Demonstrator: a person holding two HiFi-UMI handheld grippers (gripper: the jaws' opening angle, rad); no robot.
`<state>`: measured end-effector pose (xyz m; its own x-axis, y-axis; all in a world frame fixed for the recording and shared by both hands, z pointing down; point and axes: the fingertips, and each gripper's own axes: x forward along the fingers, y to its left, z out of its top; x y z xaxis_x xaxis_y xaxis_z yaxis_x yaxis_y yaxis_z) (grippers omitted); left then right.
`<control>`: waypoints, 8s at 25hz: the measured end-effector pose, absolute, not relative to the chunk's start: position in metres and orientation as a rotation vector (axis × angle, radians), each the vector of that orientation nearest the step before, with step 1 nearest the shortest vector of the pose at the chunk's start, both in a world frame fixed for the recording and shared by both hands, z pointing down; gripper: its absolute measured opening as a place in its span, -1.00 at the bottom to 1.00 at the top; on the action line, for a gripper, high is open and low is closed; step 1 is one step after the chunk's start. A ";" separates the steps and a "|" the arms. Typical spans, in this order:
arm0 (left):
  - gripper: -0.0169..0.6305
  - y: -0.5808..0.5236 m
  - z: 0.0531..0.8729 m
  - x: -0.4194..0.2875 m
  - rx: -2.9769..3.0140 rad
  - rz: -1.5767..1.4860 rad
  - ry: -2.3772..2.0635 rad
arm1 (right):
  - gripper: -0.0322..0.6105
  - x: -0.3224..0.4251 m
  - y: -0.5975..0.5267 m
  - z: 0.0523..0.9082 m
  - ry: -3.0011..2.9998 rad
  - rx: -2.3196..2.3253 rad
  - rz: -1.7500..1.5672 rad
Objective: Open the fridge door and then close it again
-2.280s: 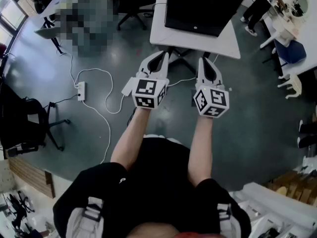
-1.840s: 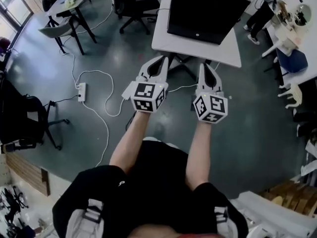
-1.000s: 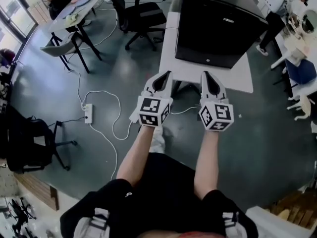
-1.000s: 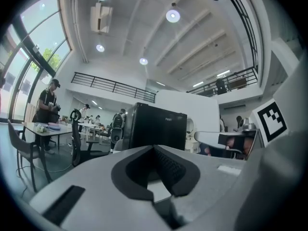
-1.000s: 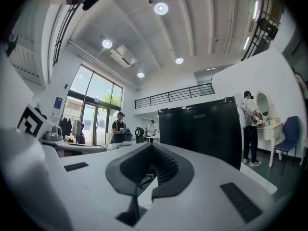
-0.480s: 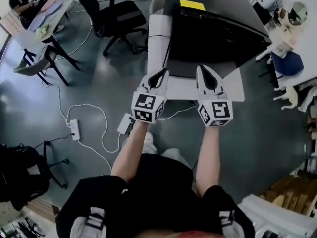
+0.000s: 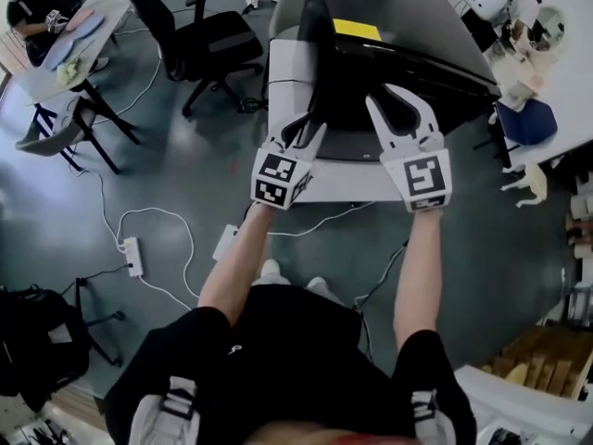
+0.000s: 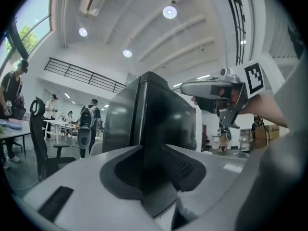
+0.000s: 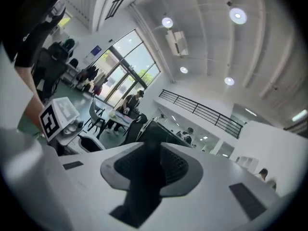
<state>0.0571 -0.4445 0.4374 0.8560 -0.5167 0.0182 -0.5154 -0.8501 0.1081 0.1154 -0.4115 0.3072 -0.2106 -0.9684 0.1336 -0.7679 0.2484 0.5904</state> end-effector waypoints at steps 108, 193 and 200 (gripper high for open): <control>-0.95 0.022 0.448 0.220 2.699 -0.045 -1.248 | -0.92 0.339 0.032 0.449 -2.351 2.070 0.055; -0.38 -0.448 0.457 0.076 2.807 0.153 -0.885 | -0.92 0.111 -0.422 0.368 -2.486 1.940 -0.246; -0.45 -0.470 0.459 0.081 2.724 0.225 -1.006 | -0.92 0.143 -0.439 0.392 -2.351 2.058 -0.115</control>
